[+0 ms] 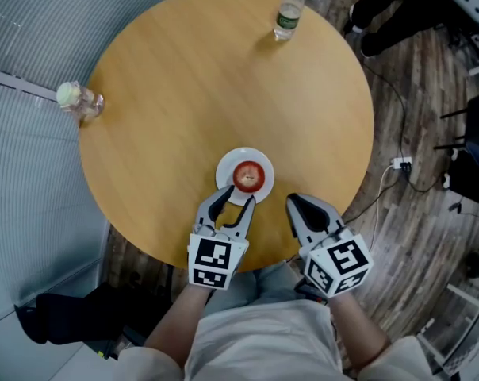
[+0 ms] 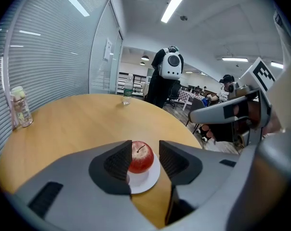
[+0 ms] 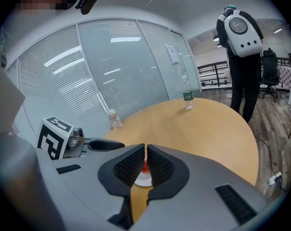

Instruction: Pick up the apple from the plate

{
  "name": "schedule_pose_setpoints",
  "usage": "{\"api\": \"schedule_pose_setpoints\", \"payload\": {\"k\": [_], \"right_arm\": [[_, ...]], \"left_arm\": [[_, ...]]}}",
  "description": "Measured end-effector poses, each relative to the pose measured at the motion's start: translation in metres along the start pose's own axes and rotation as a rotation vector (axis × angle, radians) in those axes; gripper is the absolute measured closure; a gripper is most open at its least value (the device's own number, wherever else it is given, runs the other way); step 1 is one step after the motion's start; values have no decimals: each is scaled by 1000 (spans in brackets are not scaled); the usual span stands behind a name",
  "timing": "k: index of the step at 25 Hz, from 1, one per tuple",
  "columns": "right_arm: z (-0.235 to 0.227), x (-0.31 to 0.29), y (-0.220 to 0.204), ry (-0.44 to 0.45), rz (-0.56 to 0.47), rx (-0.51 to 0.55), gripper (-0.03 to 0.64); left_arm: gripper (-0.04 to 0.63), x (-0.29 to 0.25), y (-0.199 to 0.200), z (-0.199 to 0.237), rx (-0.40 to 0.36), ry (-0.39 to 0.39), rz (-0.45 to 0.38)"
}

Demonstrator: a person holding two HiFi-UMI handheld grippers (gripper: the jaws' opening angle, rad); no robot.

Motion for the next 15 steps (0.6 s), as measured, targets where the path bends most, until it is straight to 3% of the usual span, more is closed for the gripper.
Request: {"api": "schedule_pose_setpoints", "payload": {"k": [6,15], "right_arm": [[-5,-4,-5,-4,17,-15,580],[-14,-8,-13,-10,42,-38,580]], "left_arm": [[304,-18,-11,6,-2,-11,60],[233,-45,-29,20,26,-14,113]]}}
Point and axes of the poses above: the fingertips, and each gripper's own axes: x backward along the fingers, z to its left, y out of its top, the point moved 3 cm from there along x, backward along the fingers, and after that the axes turned 8 degrees about -y, right-handed, at the moved point
